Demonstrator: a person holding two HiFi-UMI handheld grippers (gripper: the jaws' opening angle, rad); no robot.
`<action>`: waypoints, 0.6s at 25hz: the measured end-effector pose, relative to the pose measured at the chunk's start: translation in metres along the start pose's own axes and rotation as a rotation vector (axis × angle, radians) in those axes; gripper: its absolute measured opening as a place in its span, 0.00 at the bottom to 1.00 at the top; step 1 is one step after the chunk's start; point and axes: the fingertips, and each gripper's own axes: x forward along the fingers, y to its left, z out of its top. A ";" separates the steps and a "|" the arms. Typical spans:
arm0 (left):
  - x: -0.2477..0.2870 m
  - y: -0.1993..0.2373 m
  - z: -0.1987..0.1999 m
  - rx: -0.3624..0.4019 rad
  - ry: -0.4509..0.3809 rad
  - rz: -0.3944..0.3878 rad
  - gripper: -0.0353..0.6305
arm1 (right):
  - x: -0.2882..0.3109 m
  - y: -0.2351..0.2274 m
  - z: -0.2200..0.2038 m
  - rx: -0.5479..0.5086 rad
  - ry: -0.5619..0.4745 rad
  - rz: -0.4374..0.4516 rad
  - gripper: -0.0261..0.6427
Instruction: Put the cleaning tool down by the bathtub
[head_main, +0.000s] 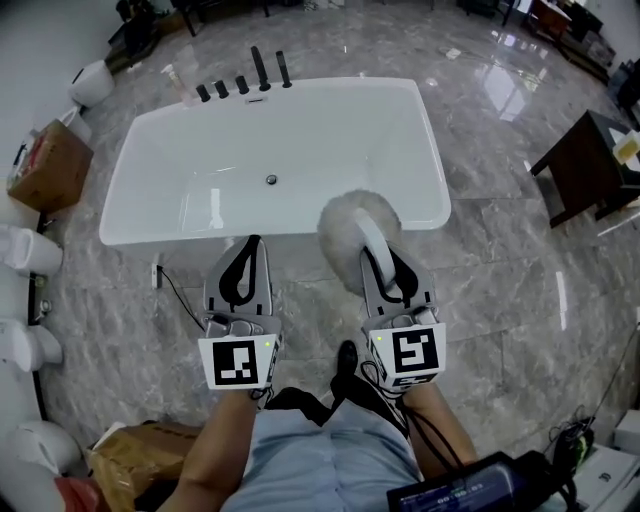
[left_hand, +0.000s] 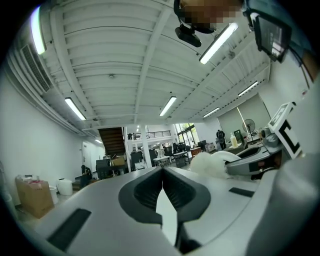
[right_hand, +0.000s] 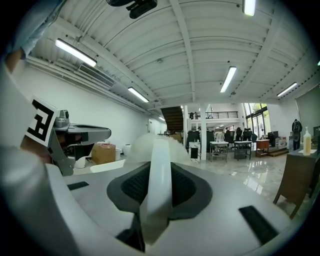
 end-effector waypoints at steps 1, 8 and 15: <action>0.005 0.001 0.003 0.000 -0.005 0.009 0.08 | 0.005 -0.004 0.004 -0.004 -0.007 0.005 0.19; 0.024 0.018 0.008 -0.015 -0.020 0.069 0.08 | 0.040 -0.011 0.018 -0.032 -0.021 0.054 0.19; 0.028 0.054 -0.018 -0.046 -0.002 0.107 0.08 | 0.078 0.021 0.007 -0.073 0.012 0.133 0.19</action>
